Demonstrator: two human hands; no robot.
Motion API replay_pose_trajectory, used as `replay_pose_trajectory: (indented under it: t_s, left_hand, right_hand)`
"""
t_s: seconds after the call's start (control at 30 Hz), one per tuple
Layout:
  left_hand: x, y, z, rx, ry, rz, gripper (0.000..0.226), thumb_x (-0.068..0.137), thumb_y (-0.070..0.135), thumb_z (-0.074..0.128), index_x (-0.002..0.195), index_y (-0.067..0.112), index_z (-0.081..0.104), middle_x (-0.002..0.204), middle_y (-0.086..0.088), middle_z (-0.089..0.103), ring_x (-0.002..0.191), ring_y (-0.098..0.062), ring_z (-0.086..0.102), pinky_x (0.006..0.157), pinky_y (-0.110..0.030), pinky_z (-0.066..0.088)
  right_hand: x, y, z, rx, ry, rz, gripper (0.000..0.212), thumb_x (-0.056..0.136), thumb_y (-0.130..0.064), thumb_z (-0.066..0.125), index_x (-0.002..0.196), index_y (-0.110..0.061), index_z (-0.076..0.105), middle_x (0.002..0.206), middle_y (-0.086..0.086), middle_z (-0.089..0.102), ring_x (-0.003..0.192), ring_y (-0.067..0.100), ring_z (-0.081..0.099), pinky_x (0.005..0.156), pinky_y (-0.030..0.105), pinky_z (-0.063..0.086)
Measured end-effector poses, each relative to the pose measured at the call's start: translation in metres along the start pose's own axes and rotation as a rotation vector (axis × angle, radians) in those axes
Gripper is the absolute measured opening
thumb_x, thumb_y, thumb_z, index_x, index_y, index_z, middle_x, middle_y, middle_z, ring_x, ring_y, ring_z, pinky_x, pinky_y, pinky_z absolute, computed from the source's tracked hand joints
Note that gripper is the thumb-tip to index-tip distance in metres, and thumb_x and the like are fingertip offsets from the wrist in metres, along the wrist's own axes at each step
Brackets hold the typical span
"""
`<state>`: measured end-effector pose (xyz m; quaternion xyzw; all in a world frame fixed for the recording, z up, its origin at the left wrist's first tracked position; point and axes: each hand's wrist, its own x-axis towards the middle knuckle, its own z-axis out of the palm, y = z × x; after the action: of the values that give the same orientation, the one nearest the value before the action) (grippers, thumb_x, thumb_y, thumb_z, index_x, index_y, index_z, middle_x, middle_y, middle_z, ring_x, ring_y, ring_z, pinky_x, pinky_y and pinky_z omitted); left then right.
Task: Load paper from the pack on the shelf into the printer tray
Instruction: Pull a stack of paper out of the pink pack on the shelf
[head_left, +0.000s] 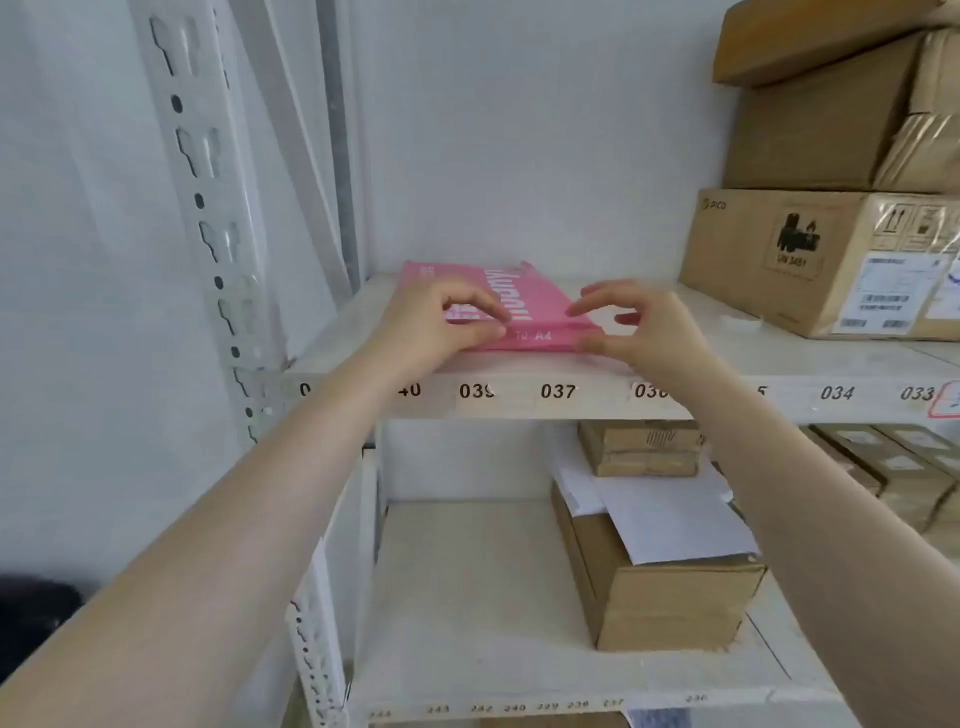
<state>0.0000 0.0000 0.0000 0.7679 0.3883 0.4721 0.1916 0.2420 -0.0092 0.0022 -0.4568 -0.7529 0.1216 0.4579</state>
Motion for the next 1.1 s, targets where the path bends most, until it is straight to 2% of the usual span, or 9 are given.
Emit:
replay_pose_trajectory:
  t_s: [0.13,0.3,0.37,0.47,0.6,0.7,0.8,0.93,1.1]
  left_hand:
    - [0.023,0.005,0.023,0.133,-0.186,0.012,0.016,0.075,0.023,0.077,0.091,0.022,0.076,0.104,0.005,0.072,0.098,0.002,0.061,0.085,-0.007,0.041]
    - [0.042,0.004,0.045,0.245,-0.198,-0.001,0.018,0.068,0.038,0.08,0.083,0.032,0.072,0.089,0.011,0.07,0.092,-0.012,0.064,0.087,-0.039,0.052]
    - [0.044,0.005,0.05,0.294,-0.174,-0.014,0.024,0.062,0.044,0.081,0.078,0.034,0.066,0.081,0.018,0.063,0.089,-0.01,0.061,0.083,-0.042,0.052]
    - [0.046,0.004,0.053,0.353,-0.146,-0.01,0.03,0.059,0.046,0.08,0.077,0.031,0.062,0.076,0.021,0.06,0.08,-0.005,0.057,0.077,-0.04,0.052]
    - [0.053,0.001,0.048,0.333,-0.047,-0.043,0.02,0.065,0.04,0.078,0.071,0.027,0.064,0.068,0.014,0.063,0.065,-0.006,0.056,0.066,-0.035,0.047]
    - [0.059,0.006,0.043,0.301,-0.022,-0.034,0.021,0.064,0.037,0.082,0.067,0.022,0.068,0.057,0.013,0.061,0.054,-0.002,0.053,0.059,-0.027,0.044]
    - [0.064,0.014,0.038,0.284,-0.038,-0.045,0.021,0.062,0.034,0.084,0.067,0.019,0.07,0.06,0.013,0.064,0.054,-0.002,0.053,0.057,-0.021,0.041]
    - [0.058,0.015,0.026,0.282,-0.148,-0.084,0.019,0.064,0.027,0.085,0.074,0.019,0.071,0.065,0.014,0.064,0.055,0.004,0.055,0.057,-0.014,0.042]
    - [0.045,0.0,-0.006,0.243,-0.155,-0.158,0.022,0.069,0.012,0.081,0.088,0.013,0.07,0.073,0.008,0.063,0.057,0.0,0.055,0.055,-0.019,0.049]
  right_hand:
    - [0.013,0.008,0.001,-0.12,-0.126,0.04,0.034,0.067,-0.008,0.08,0.097,-0.022,0.072,0.117,0.002,0.063,0.11,0.014,0.057,0.094,0.033,0.049]
    - [0.022,0.023,0.006,-0.097,-0.035,0.006,0.015,0.07,-0.014,0.078,0.084,-0.017,0.074,0.086,0.001,0.074,0.081,0.01,0.066,0.077,0.03,0.055]
    - [0.025,0.026,0.005,-0.054,0.016,0.014,0.006,0.073,-0.015,0.077,0.078,-0.017,0.074,0.077,0.001,0.074,0.072,0.011,0.069,0.071,0.027,0.052]
    - [0.027,0.027,0.004,-0.026,0.009,0.033,0.005,0.077,-0.016,0.074,0.079,-0.011,0.074,0.07,0.002,0.073,0.068,0.012,0.067,0.07,0.025,0.049]
    - [0.03,0.026,0.002,0.089,0.009,0.079,0.008,0.079,-0.013,0.073,0.082,-0.006,0.073,0.069,0.006,0.07,0.061,0.008,0.062,0.066,0.016,0.048]
    - [0.032,0.023,0.004,0.203,0.003,0.075,0.011,0.076,-0.009,0.075,0.082,-0.002,0.069,0.07,0.008,0.07,0.059,0.011,0.064,0.065,0.024,0.052]
    - [0.034,0.016,0.013,0.173,-0.057,0.048,0.019,0.071,-0.011,0.079,0.083,-0.001,0.069,0.071,0.011,0.069,0.06,0.017,0.062,0.065,0.034,0.054]
    - [0.039,0.017,0.017,0.209,-0.026,0.126,0.02,0.074,-0.014,0.078,0.077,0.004,0.071,0.054,0.007,0.061,0.042,0.008,0.051,0.049,0.017,0.044]
    - [0.047,0.023,0.017,0.241,-0.037,0.237,0.029,0.074,-0.021,0.078,0.08,0.007,0.072,0.059,0.012,0.059,0.043,0.009,0.048,0.06,0.025,0.042]
